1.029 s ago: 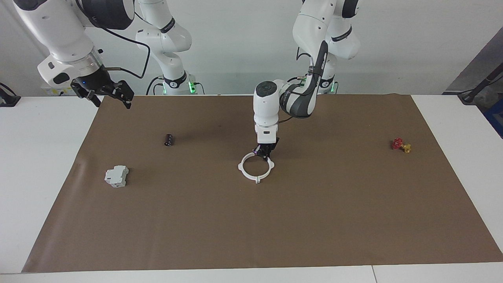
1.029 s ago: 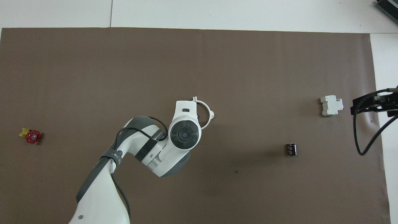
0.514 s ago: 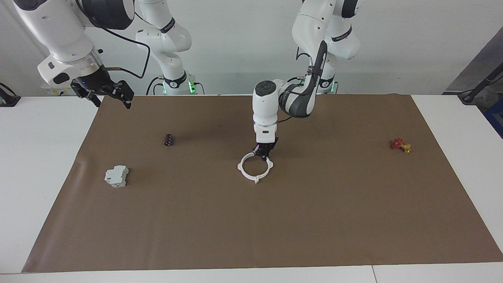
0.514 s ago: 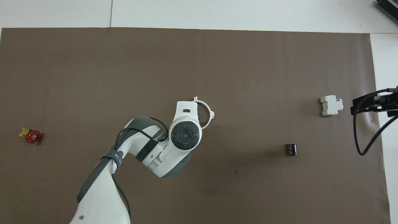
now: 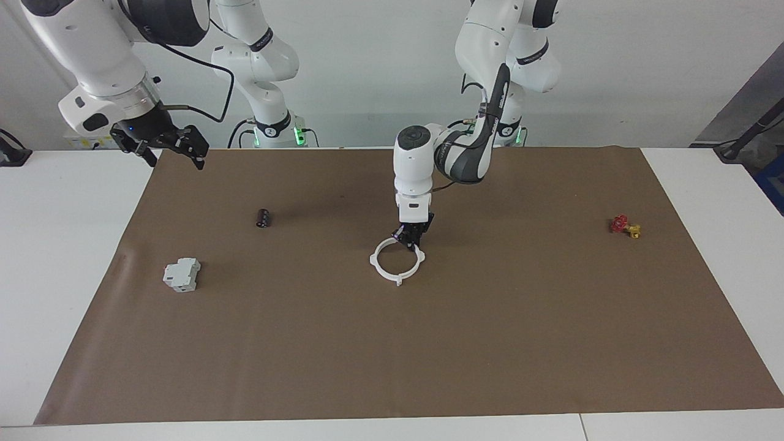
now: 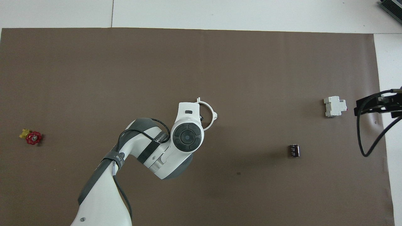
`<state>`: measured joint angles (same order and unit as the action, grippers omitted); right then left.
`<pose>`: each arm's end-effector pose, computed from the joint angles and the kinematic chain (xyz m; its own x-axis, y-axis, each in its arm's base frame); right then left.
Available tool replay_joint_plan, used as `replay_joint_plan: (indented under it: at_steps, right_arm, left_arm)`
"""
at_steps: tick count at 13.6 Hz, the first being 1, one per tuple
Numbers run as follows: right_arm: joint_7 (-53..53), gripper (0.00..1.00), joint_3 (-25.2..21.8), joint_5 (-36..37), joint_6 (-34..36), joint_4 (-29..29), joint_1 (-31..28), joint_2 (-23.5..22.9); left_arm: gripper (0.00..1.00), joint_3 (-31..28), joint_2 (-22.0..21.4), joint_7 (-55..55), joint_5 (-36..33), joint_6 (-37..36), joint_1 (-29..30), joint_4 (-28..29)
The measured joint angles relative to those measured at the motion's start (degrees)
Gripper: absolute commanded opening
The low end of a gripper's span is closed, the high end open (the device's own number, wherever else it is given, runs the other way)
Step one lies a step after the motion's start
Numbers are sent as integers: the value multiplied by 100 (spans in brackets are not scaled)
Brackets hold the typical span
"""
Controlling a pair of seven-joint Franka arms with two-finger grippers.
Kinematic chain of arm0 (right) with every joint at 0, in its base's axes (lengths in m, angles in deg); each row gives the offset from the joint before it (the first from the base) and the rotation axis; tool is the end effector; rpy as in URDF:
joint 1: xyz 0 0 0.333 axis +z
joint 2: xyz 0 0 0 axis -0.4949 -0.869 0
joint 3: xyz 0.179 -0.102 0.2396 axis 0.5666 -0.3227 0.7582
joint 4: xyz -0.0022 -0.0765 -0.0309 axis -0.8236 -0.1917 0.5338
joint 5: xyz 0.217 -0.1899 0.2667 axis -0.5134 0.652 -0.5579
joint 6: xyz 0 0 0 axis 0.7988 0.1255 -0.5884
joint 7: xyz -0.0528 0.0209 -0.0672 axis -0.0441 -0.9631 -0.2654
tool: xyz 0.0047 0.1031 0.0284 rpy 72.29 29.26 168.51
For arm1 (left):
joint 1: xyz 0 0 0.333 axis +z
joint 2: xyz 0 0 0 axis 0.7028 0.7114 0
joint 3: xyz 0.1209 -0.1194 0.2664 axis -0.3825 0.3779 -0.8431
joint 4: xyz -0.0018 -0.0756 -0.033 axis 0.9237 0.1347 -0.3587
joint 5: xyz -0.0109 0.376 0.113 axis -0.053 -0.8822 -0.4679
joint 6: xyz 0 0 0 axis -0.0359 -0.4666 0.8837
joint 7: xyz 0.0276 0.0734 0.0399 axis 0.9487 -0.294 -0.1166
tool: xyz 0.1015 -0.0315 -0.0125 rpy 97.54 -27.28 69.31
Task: Assemble drain pipe with both arms
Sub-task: 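Press the held half-ring onto the placed half-ring with the left gripper, then open the left gripper and withdraw it from the joined ring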
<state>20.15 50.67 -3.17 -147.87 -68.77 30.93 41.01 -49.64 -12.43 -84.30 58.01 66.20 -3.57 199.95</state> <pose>0.5418 -0.0327 0.6106 0.9912 -0.0863 -0.1001 -0.0830 -0.9959 0.0367 0.4668 -0.4021 0.2949 0.7827 0.6040 0.1500 0.5983 -0.7966 0.0859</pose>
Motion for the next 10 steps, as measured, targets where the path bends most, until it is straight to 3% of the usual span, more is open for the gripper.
replay_joint_plan:
  at_steps: [5, 7, 10]
  right_arm:
    - [0, 100, 0, 0, 0, 0, 0, 0]
    - [0, 100, 0, 0, 0, 0, 0, 0]
    - [0, 100, 0, 0, 0, 0, 0, 0]
  left_arm:
    - [100, -43, -73, 88, -3, -385, 3, -19]
    - [100, -101, -419, 733, -13, -868, 180, -78]
    - [100, -135, -1280, 2565, -18, -1867, 921, -109]
